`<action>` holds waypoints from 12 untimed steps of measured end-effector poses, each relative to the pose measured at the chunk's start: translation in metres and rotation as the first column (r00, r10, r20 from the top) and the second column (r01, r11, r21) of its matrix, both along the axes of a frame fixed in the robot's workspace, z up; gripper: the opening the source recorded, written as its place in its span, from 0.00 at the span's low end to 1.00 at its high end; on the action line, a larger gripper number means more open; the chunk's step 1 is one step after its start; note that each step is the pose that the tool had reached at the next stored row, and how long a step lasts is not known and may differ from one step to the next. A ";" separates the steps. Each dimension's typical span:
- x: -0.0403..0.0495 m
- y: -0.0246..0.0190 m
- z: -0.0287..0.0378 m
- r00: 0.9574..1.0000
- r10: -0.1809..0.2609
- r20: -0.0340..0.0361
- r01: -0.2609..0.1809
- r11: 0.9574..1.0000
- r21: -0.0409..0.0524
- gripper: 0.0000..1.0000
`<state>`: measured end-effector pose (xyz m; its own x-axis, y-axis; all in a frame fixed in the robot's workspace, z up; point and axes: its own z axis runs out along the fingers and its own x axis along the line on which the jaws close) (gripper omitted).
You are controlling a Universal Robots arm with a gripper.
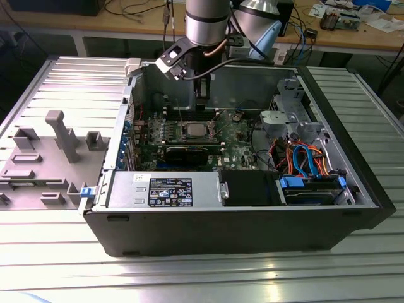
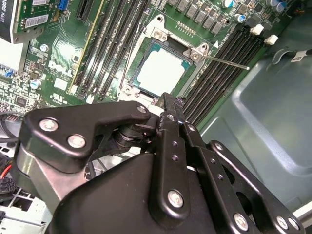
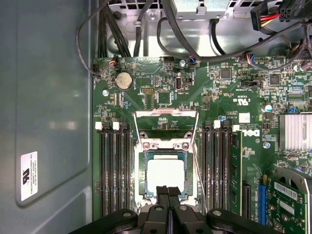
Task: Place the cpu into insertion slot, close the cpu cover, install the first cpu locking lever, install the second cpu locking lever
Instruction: 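Close the cpu cover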
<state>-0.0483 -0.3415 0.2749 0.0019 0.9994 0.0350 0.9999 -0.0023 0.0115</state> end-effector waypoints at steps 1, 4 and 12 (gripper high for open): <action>0.0000 0.0000 0.0003 1.000 0.000 0.000 0.000 1.000 0.000 0.11; 0.0002 0.0000 0.0003 1.000 0.000 0.000 0.000 1.000 0.000 0.11; 0.0029 0.0000 0.0003 1.000 0.000 0.000 0.000 1.000 0.000 0.11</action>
<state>-0.0454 -0.3415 0.2751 0.0019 0.9994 0.0348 0.9999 -0.0023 0.0115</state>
